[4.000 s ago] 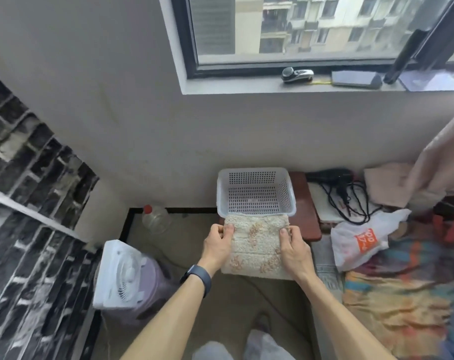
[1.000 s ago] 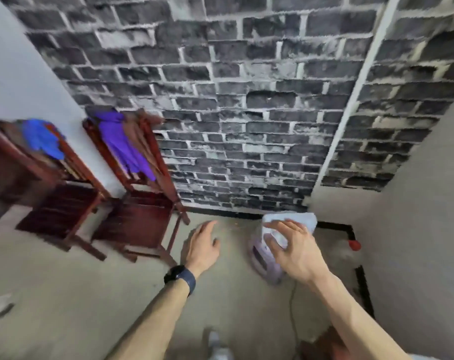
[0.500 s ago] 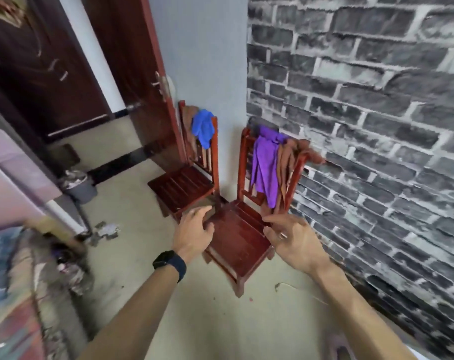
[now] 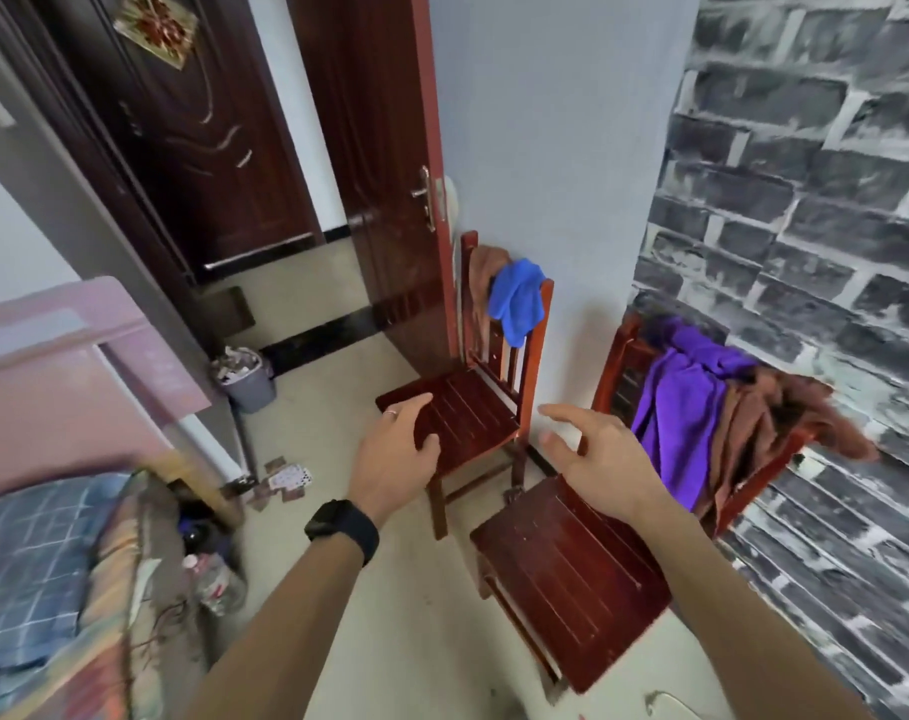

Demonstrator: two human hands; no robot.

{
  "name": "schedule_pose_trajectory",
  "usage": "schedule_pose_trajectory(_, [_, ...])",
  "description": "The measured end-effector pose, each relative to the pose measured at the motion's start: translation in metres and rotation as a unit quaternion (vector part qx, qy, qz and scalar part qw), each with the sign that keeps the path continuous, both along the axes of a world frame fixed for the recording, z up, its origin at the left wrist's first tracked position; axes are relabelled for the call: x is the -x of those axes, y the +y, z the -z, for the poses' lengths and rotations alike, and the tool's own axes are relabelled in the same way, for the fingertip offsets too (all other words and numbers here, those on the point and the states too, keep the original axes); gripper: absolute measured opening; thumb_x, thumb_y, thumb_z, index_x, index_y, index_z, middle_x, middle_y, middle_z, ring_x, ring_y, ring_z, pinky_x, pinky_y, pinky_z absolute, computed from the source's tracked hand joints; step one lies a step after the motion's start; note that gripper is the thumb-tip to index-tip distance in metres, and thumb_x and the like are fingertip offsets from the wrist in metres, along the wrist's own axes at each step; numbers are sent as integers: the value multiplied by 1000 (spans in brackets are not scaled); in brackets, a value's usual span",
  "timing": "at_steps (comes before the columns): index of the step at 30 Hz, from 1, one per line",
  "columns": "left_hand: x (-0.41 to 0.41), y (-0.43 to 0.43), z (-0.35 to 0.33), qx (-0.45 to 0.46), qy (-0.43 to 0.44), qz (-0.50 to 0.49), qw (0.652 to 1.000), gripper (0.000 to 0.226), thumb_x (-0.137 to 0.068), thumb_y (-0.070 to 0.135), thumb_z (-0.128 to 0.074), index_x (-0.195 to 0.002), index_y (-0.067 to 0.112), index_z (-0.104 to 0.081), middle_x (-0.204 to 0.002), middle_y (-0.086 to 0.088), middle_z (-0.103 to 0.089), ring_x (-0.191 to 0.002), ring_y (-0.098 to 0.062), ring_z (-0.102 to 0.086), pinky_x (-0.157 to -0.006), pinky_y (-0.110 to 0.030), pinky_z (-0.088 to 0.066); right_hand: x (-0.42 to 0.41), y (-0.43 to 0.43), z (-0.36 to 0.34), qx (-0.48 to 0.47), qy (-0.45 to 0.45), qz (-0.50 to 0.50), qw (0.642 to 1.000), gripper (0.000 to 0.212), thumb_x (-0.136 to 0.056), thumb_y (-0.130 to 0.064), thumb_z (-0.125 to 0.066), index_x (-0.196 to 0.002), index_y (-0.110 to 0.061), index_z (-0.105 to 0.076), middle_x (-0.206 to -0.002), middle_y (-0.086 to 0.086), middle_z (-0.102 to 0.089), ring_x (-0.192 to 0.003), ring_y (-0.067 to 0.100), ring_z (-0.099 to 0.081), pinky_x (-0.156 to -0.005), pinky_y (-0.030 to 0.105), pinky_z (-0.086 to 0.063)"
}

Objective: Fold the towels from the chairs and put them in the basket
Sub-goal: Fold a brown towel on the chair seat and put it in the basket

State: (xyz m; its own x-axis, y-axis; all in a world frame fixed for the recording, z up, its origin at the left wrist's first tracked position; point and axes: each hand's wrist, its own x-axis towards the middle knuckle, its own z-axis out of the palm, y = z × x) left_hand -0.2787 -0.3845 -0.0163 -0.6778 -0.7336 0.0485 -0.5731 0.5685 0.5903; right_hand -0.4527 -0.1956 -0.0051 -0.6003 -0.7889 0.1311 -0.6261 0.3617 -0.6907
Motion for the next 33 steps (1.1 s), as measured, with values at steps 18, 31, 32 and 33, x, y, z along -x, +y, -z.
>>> schedule_pose_trajectory(18, [49,-320,40,-22,-72,-27,997,57,-96,29,-50,-151,30,-34,-148,-3,-46,-134,-26,-41,-110,-45,-38,71,-332,46,-56,-25,-5,998,30,-95,-41,-59,-125,-41,-64,-120,-12,-68,-116,16,-59,-102,37,-46])
schedule_pose_trajectory(31, [166,-513,41,2,-91,185,979,56,-98,29,-51,-151,29,-34,-153,4,-41,-139,-18,-39,-111,-41,-40,106,-462,65,-79,-74,201,974,34,-95,-40,-60,-128,-33,-63,-120,-12,-68,-106,14,-63,-92,28,-46])
schedule_pose_trajectory(32, [179,-521,43,8,-89,196,977,56,-98,29,-51,-151,29,-34,-153,4,-41,-139,-17,-39,-111,-40,-40,112,-466,68,-83,-76,219,969,35,-94,-42,-60,-128,-33,-62,-121,-12,-67,-103,14,-64,-90,29,-47])
schedule_pose_trajectory(33, [193,-529,46,12,-88,209,974,55,-98,29,-50,-151,29,-34,-153,4,-41,-139,-17,-38,-111,-40,-40,118,-470,71,-82,-81,238,964,36,-94,-43,-60,-128,-33,-61,-121,-13,-66,-101,14,-64,-89,29,-47])
